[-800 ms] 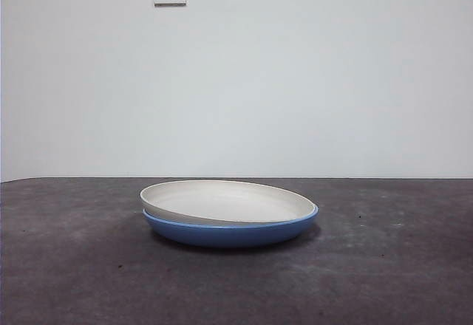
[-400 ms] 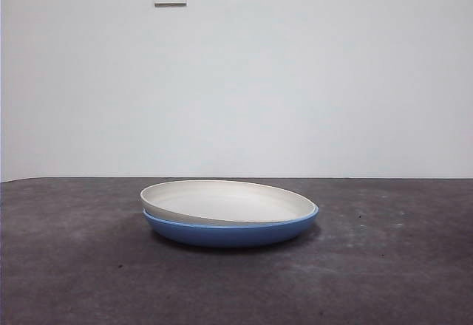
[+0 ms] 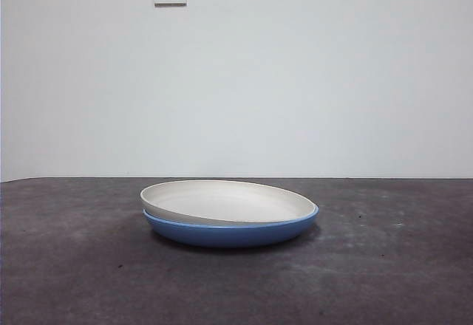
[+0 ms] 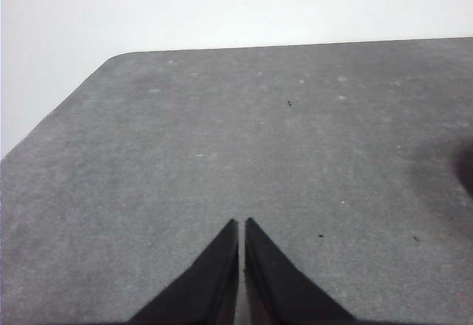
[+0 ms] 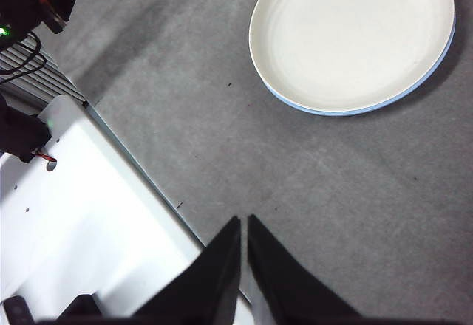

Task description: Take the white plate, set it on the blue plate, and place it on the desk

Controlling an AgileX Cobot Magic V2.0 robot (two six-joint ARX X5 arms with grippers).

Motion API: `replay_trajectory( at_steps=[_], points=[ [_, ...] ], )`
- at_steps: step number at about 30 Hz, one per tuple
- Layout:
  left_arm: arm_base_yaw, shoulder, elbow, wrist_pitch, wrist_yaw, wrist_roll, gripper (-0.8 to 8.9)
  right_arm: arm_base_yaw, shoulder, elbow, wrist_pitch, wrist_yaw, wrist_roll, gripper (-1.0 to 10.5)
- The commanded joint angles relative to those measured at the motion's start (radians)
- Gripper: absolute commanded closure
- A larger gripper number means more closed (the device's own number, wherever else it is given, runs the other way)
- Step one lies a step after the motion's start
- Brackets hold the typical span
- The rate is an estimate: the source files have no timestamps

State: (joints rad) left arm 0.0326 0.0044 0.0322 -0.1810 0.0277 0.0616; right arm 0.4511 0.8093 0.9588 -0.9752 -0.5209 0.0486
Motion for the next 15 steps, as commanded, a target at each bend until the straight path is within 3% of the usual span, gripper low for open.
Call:
replay_trajectory(
  at_steps=[1, 6, 15],
  points=[
    [0.002, -0.002, -0.021, -0.006, 0.0, -0.003, 7.99, 0.006, 0.005, 0.008, 0.01, -0.003, -0.012, 9.4],
    [0.002, -0.001, -0.021, -0.006, 0.0, -0.003, 7.99, -0.022, -0.017, 0.007, 0.085, 0.03, -0.08, 9.4],
    [0.002, -0.001, -0.021, -0.006, 0.0, -0.002, 7.98, -0.285, -0.263, -0.222, 0.546, 0.021, -0.076, 9.4]
  ],
)
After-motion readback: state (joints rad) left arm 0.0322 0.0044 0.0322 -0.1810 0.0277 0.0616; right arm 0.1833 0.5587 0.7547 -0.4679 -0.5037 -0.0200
